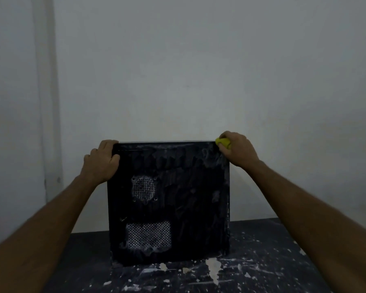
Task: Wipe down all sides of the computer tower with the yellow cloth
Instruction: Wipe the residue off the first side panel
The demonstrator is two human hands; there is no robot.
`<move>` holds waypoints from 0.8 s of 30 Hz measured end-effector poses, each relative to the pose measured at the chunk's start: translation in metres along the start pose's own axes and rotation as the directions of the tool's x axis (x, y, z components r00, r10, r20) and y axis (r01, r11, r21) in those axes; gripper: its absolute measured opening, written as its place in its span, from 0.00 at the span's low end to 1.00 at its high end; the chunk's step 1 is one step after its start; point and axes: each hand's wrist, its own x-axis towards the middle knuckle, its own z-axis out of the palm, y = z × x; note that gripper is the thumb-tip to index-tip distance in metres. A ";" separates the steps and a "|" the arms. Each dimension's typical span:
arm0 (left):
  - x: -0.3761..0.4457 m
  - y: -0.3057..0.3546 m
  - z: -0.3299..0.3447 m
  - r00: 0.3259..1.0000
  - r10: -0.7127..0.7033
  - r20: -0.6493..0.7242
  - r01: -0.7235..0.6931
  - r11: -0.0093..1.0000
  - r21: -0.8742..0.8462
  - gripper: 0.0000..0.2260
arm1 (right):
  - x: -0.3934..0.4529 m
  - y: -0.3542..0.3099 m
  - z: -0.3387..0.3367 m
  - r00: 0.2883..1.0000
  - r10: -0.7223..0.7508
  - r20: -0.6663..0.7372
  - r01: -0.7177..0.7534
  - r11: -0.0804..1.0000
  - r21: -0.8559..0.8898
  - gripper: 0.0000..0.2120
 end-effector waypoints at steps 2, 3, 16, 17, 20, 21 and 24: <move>0.001 -0.003 -0.001 1.000 0.004 0.010 -0.003 1.000 -0.025 0.30 | 0.000 -0.006 0.003 0.995 -0.043 0.089 0.045 0.999 -0.022 0.12; 0.002 -0.005 -0.001 1.000 0.009 0.016 -0.009 0.999 -0.037 0.29 | 0.000 -0.007 0.004 0.995 -0.019 0.097 0.023 0.999 -0.042 0.12; 0.005 -0.012 -0.004 0.999 0.019 0.044 -0.008 0.971 -0.237 0.29 | -0.005 -0.023 0.022 0.999 0.049 0.006 -0.049 0.997 0.063 0.11; 0.005 -0.011 -0.004 0.999 0.022 0.046 -0.010 0.970 -0.244 0.29 | -0.005 -0.024 0.021 0.998 0.067 0.015 -0.068 0.996 0.050 0.11; 0.004 -0.009 -0.006 0.998 0.020 0.054 -0.006 0.967 -0.253 0.30 | -0.001 -0.028 0.021 0.989 0.117 -0.084 -0.109 0.989 0.096 0.11; 0.004 -0.008 -0.006 0.998 0.020 0.054 -0.005 0.968 -0.252 0.30 | -0.002 -0.031 0.022 0.994 0.086 -0.061 -0.080 0.992 0.100 0.11; 0.004 -0.008 -0.006 0.998 0.021 0.054 -0.007 0.968 -0.250 0.30 | -0.005 -0.035 0.027 0.997 0.062 0.044 -0.065 0.996 0.061 0.12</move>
